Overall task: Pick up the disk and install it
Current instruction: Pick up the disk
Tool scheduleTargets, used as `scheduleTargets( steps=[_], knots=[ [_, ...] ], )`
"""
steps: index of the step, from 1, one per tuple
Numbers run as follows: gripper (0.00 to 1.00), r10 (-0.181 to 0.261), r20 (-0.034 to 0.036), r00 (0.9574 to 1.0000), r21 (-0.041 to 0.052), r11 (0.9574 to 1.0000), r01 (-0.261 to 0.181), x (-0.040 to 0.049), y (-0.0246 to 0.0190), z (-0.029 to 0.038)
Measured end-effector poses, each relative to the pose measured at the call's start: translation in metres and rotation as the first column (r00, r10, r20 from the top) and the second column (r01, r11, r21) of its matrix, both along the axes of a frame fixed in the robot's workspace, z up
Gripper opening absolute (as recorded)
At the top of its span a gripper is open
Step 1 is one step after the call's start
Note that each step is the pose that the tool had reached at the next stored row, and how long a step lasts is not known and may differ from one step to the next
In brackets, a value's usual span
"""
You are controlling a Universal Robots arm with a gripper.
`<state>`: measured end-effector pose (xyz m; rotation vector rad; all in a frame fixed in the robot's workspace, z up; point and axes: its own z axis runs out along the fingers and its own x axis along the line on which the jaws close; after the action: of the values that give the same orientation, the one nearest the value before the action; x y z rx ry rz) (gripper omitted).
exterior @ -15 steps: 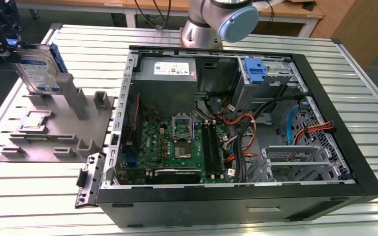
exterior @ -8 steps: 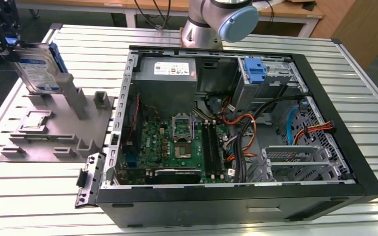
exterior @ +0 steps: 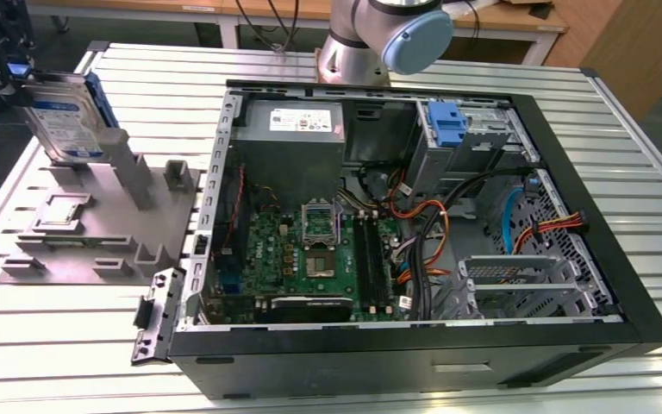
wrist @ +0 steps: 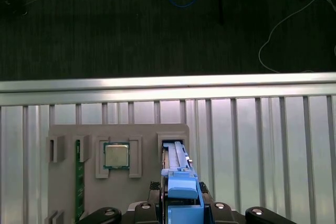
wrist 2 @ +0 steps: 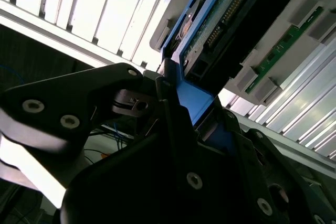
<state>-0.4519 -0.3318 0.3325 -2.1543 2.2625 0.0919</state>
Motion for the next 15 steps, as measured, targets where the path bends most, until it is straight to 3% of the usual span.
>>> scheduleTargets(
  steps=[15],
  knots=[
    [0.37, 0.0, -0.0001, 1.0, 0.0, 1.0, 0.0, 0.0, 0.0, 0.005]
  ],
)
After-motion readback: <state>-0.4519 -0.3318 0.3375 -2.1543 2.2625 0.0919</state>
